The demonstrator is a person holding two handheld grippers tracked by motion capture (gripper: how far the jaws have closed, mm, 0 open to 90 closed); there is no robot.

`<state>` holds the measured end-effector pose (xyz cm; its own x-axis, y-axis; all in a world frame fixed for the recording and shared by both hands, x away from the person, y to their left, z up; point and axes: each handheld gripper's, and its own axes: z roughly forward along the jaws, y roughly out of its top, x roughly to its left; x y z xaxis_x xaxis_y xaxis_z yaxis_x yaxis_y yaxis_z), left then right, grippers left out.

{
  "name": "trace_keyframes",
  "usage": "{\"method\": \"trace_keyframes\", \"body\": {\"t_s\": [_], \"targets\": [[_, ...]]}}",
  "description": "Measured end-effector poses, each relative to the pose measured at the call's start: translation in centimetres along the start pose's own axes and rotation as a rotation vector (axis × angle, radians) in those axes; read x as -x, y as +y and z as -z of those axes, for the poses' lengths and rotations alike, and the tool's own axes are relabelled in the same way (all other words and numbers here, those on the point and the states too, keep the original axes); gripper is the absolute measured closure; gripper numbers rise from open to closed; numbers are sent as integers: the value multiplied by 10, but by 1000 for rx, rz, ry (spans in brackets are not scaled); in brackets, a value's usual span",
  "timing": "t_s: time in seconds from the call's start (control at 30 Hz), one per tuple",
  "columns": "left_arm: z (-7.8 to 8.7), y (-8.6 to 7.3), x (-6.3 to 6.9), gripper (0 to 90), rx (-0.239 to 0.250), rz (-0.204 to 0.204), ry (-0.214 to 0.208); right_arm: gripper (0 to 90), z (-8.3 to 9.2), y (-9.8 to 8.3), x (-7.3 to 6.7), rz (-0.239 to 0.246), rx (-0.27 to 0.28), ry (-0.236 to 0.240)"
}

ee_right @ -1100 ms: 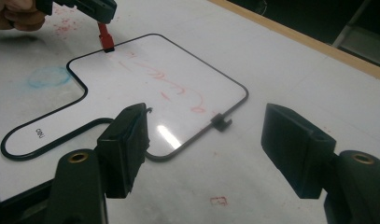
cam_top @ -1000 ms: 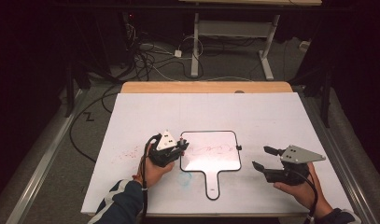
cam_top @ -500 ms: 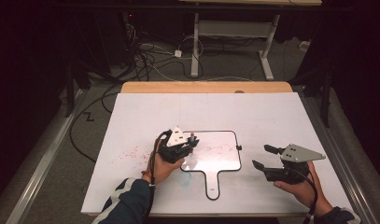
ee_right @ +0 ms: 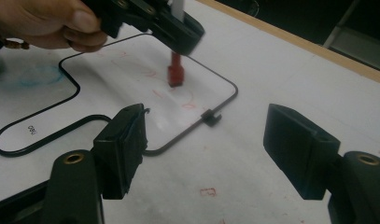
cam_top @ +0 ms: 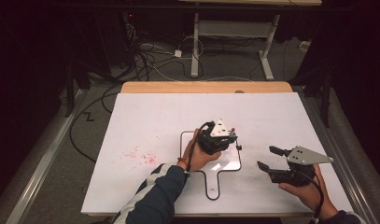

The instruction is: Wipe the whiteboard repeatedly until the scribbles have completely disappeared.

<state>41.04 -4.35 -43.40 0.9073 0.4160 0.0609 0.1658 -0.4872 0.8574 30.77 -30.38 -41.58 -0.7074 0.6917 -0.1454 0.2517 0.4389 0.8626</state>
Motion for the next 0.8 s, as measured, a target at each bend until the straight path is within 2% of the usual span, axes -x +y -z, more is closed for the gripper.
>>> {"method": "trace_keyframes", "body": {"t_s": [0.07, 0.13, 0.23, 0.33, 0.43, 0.57, 0.67, 0.8], "targets": [[-8, 3, 2, 785, -8, -16, -2, 308, 1, -1, 0, -1, -1, 1], [-14, 5, 3, 785, -1, -5, -8, 309, 2, -2, 0, -1, -7, 1], [-21, 4, 4, 785, -25, -14, -5, 309, 2, -4, -1, -2, -14, -2], [-27, -1, 3, 785, -33, 19, -3, 309, 2, -5, 0, -3, -19, -6], [-27, -3, 1, 786, -13, 58, -2, 310, 3, -5, -1, -1, -23, -8], [-24, -3, 6, 787, -36, 29, 30, 310, 3, -4, -1, 5, -23, -11], [-19, -7, 3, 787, -42, 31, 45, 310, 4, -4, -1, 3, -21, -11], [-10, -13, -2, 787, -42, 59, 65, 310, 3, -3, -1, 4, -24, -11]]}}
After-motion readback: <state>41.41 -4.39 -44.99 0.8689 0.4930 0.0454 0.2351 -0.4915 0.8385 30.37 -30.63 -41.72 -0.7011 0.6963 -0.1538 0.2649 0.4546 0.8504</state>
